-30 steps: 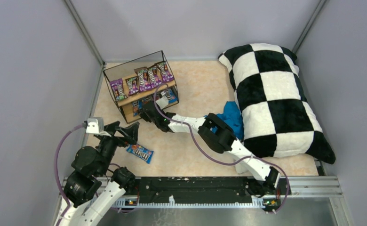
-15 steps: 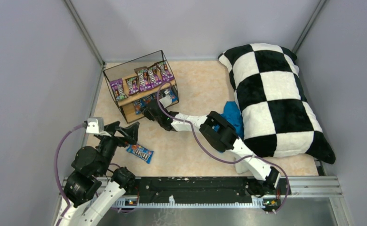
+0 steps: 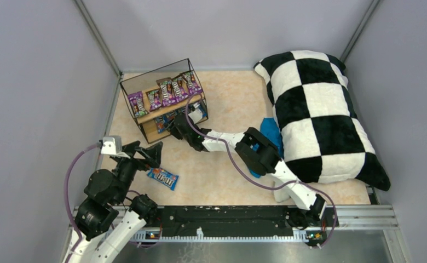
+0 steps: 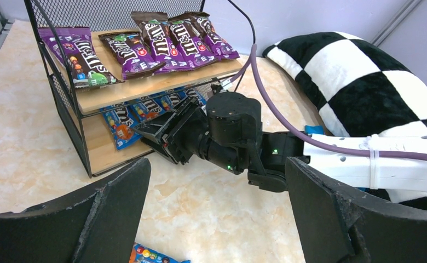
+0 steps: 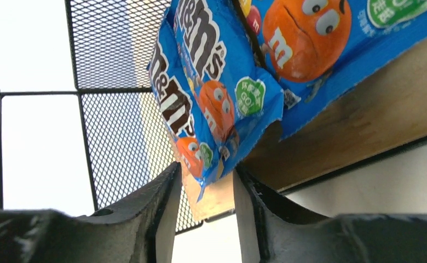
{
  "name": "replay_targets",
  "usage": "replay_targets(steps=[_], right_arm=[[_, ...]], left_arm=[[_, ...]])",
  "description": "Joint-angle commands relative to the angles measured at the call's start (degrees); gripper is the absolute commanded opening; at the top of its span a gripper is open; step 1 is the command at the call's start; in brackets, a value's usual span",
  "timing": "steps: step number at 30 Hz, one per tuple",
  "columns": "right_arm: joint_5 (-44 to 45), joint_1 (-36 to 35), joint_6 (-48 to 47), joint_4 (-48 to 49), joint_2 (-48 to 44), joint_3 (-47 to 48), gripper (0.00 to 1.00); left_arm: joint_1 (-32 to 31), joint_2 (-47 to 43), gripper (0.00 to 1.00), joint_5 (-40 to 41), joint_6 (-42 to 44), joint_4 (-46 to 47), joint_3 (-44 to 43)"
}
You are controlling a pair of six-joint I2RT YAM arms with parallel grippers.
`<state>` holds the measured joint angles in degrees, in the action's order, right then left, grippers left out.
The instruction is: Place and organize the candy bags onto the shelf
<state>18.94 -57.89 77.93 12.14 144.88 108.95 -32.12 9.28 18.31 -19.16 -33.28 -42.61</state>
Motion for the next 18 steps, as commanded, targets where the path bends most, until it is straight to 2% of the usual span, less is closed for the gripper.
replay_targets(steps=[1, 5, 9, 14, 18], right_arm=[[-5.08, 0.46, -2.06, 3.39, -7.04, -4.72, 0.44], [-10.74, -0.38, -5.07, 8.11, -11.90, -13.38, 0.55], [-16.72, -0.91, -9.74, 14.15, -18.76, -26.00, 0.65], [-28.79, -0.87, -18.69, 16.40, -25.76, -39.43, 0.68], [-34.96, -1.20, -20.36, 15.47, -29.27, -46.19, 0.68]], left_arm=[[0.04, 1.02, 0.99, -0.29, 0.53, 1.75, -0.48], [0.00, 1.09, 0.99, -0.29, 0.53, 1.82, -0.41], [-0.04, 1.31, 0.99, -0.33, 0.61, 1.86, -0.37], [-0.01, 1.61, 0.99, -0.49, 0.61, 1.89, -0.42], [0.00, 2.12, 0.99, -0.32, 0.57, 1.82, -0.45]])
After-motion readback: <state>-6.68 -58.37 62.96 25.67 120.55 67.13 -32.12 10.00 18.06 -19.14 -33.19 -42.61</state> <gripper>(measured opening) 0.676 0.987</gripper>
